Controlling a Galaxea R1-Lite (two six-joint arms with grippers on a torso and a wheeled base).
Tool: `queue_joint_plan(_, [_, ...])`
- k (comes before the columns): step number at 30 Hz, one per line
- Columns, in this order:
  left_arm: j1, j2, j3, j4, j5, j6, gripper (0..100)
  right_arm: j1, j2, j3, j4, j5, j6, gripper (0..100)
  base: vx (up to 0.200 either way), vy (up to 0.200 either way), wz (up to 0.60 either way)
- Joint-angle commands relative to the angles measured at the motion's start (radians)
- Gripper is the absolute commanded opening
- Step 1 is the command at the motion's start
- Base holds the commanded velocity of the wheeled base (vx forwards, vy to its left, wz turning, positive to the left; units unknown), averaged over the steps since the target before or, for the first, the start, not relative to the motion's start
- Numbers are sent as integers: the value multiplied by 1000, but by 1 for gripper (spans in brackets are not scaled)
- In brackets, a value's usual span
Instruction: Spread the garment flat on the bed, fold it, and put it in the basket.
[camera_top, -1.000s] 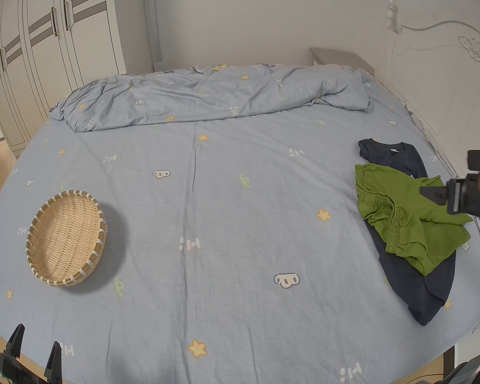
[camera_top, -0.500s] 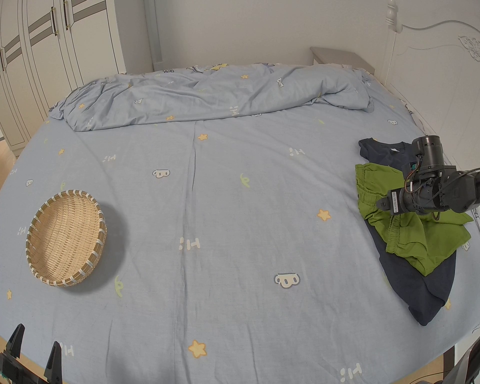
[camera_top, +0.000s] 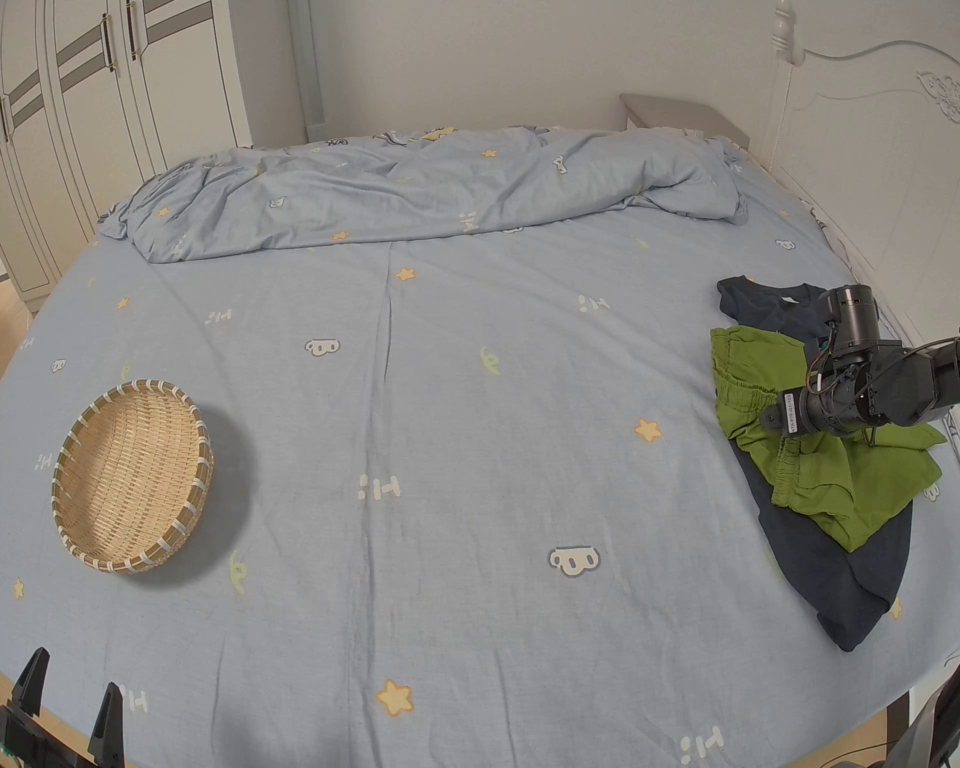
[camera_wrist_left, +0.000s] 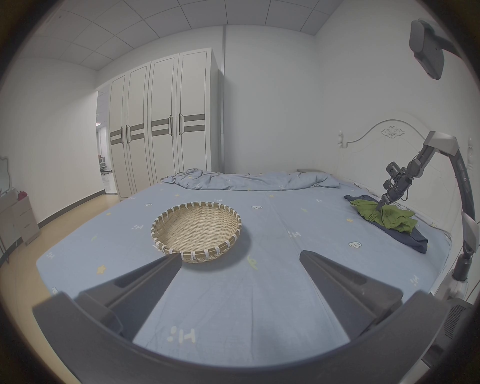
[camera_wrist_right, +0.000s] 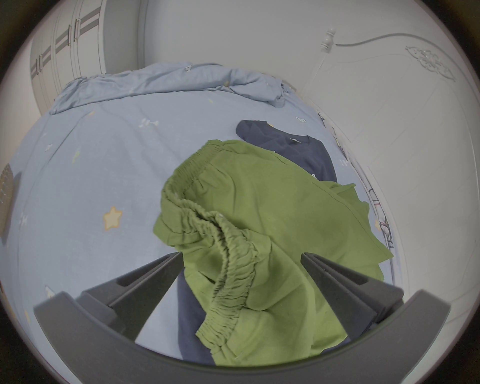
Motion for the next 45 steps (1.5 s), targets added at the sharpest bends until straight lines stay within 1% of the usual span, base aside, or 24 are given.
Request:
queue_joint_plan(1, [1,-13,16,0,0,-1,100,-15,25,-11,-1,-16,0,100,0,0,0])
queue_joint_plan(10, [1,-13,16,0,0,-1,100,-24,53,-28,-8,-21,0,100,0,0,0])
queue_joint_plan(11, [1,-13,16,0,0,-1,100,-24,54,-28,-8,-21,0,0,0,0,0])
queue_joint_plan(25, [1,-13,16,0,0,-1,100,-10,50,-31,-10,-21,1,0,0,0,0])
queue_joint_plan(26, [1,-13,18,0,0,-1,100,36,-28,-27,4,-21,9,0,0,0,0])
queue_joint_plan(27, [1,-13,18,0,0,-1,100,47,-70,-27,15,-21,9,0,0,0,0])
queue_joint_plan(30, [1,-13,18,0,0,-1,100,70,-148,-50,87,-21,12,0,0,0,0])
queue_joint_plan(31, [1,-13,16,0,0,-1,100,90,-200,-103,180,-14,32,0,0,0,0])
queue_joint_plan(32, [1,-13,18,0,0,-1,100,110,-237,-149,265,-4,76,0,0,0,0])
queue_joint_plan(33, [1,-13,16,0,0,-1,100,114,-242,-157,277,-2,84,0,0,0,0])
queue_joint_plan(34, [1,-13,18,0,0,-1,100,154,-278,-255,427,39,188,0,0,0,0])
queue_joint_plan(35, [1,-13,18,0,0,-1,100,180,-292,-338,547,114,265,0,0,0,0])
queue_joint_plan(36, [1,-13,18,0,0,-1,100,188,-298,-403,633,194,310,0,0,0,0])
queue_joint_plan(37, [1,-13,18,0,0,-1,100,188,-298,-403,633,194,310,0,0,0,0])
queue_joint_plan(38, [1,-13,18,0,0,-1,100,189,-301,-492,748,319,363,0,0,0,0])
queue_joint_plan(39, [1,-13,16,0,0,-1,100,189,-298,-567,849,446,395,0,0,0,0])
queue_joint_plan(40, [1,-13,16,0,0,-1,100,191,-297,-587,887,493,406,0,0,0,0])
queue_joint_plan(41, [1,-13,18,0,0,-1,100,195,-295,-582,895,510,408,0,0,0,0])
queue_joint_plan(43, [1,-13,16,0,0,-1,100,205,-286,-559,897,507,406,0,0,0,0])
queue_joint_plan(45, [1,-13,18,0,0,-1,100,240,-265,-478,869,503,403,0,0,0,0])
